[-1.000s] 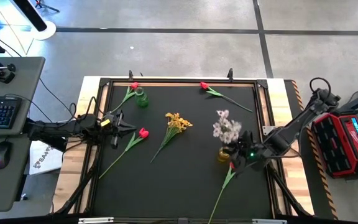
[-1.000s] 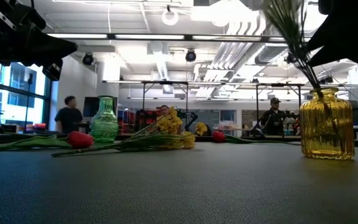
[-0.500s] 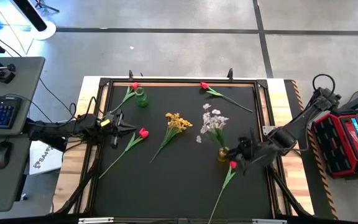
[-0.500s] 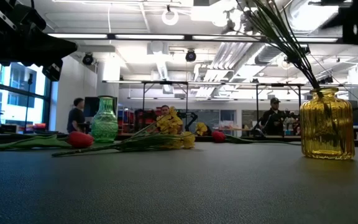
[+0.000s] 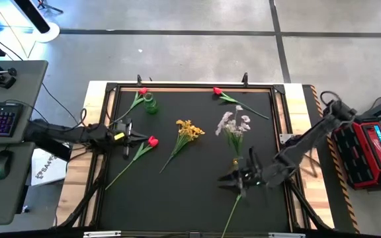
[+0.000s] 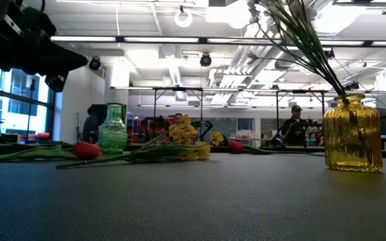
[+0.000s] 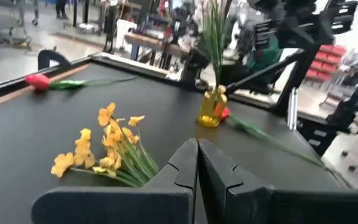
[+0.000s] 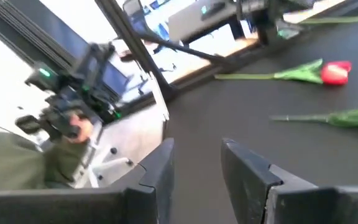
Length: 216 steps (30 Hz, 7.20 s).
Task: Sort flowers into vase by color
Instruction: Put the yellow flowers into the yellow vase
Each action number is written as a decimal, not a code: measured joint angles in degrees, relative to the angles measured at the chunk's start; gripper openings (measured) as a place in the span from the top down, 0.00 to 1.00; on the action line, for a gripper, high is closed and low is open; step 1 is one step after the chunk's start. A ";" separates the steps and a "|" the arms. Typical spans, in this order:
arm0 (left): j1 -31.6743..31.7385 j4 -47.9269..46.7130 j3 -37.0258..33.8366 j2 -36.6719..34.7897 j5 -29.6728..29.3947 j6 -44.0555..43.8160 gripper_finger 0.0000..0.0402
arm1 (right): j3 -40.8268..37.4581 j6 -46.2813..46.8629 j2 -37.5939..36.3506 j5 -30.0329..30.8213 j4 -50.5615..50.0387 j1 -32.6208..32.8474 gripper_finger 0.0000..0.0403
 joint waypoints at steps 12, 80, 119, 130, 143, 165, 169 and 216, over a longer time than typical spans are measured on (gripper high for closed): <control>-6.67 -0.13 14.74 27.82 -7.43 0.07 1.00 | -0.02 14.85 10.47 -10.75 -8.22 -3.23 0.70; -14.62 42.55 22.86 62.73 -12.85 6.70 1.00 | -0.09 -24.26 5.95 -11.26 0.42 -11.04 0.50; -11.17 46.49 41.92 80.19 -2.19 27.59 1.00 | -0.07 -43.44 9.13 -23.61 26.33 -19.72 0.38; -10.99 46.41 44.86 83.13 -2.89 27.47 0.94 | -0.07 -43.44 9.13 -23.79 25.53 -19.72 0.71; -11.01 27.37 44.90 82.95 -10.86 23.00 0.67 | 5.24 -35.12 3.11 -15.61 5.59 -16.61 0.96; -11.87 10.05 44.71 82.95 -27.88 16.68 0.63 | 7.51 13.73 -11.33 28.78 -51.22 13.34 1.00; -11.64 11.58 44.71 82.95 -27.84 17.08 0.63 | -0.81 13.14 -16.20 33.06 -44.01 12.79 1.00; -11.51 12.69 44.71 82.95 -25.85 14.94 0.63 | -11.34 -3.48 -23.99 22.29 -29.29 3.41 1.00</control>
